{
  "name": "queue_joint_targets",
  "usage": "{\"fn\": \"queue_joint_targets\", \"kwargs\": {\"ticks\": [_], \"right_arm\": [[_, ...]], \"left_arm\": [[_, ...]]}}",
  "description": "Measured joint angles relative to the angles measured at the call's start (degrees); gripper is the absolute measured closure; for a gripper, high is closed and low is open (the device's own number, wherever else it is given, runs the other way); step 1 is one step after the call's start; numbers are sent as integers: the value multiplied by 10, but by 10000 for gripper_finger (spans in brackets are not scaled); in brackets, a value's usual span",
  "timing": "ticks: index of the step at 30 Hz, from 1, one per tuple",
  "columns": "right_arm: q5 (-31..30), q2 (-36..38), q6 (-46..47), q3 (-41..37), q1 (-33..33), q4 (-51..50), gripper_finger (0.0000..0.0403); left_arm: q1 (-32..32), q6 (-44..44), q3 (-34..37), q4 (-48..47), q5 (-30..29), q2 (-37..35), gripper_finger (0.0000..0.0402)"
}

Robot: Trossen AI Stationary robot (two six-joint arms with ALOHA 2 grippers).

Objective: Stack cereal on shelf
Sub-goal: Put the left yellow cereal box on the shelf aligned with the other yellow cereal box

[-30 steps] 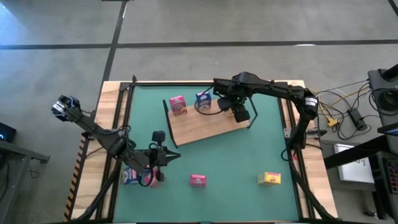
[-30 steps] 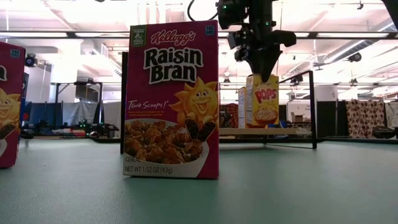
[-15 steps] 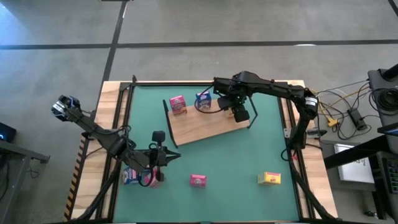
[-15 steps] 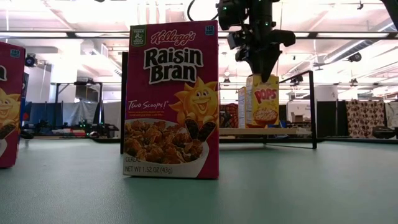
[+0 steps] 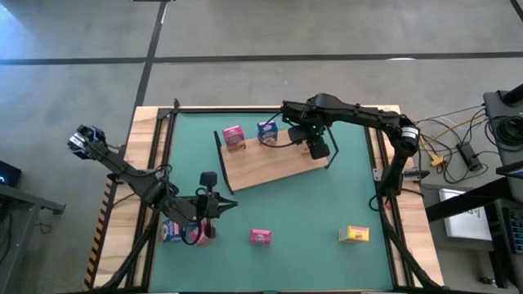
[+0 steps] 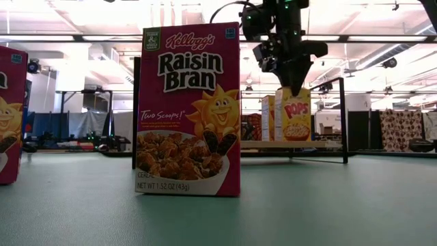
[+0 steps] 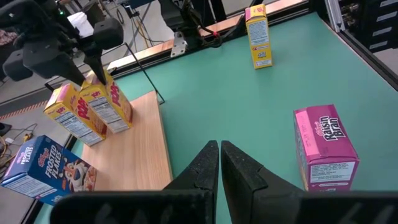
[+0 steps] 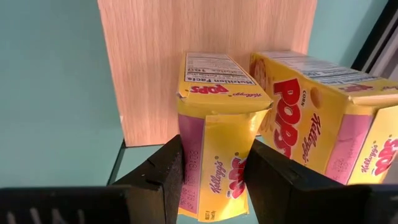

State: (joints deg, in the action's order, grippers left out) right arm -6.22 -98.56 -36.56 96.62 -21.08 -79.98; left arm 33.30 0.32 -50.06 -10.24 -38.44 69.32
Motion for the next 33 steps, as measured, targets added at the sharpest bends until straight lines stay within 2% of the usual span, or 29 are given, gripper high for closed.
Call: {"fn": "queue_joint_targets", "kwargs": {"ticks": [10,28,33], "right_arm": [[-3,0,-20,4,0,28,265],[-31,2,24,4,0,22,208],[-58,5,22,4,0,22,199]], "left_arm": [[0,0,0,0,0,0,400],[0,0,0,0,0,0,400],[0,0,0,0,0,0,400]]}}
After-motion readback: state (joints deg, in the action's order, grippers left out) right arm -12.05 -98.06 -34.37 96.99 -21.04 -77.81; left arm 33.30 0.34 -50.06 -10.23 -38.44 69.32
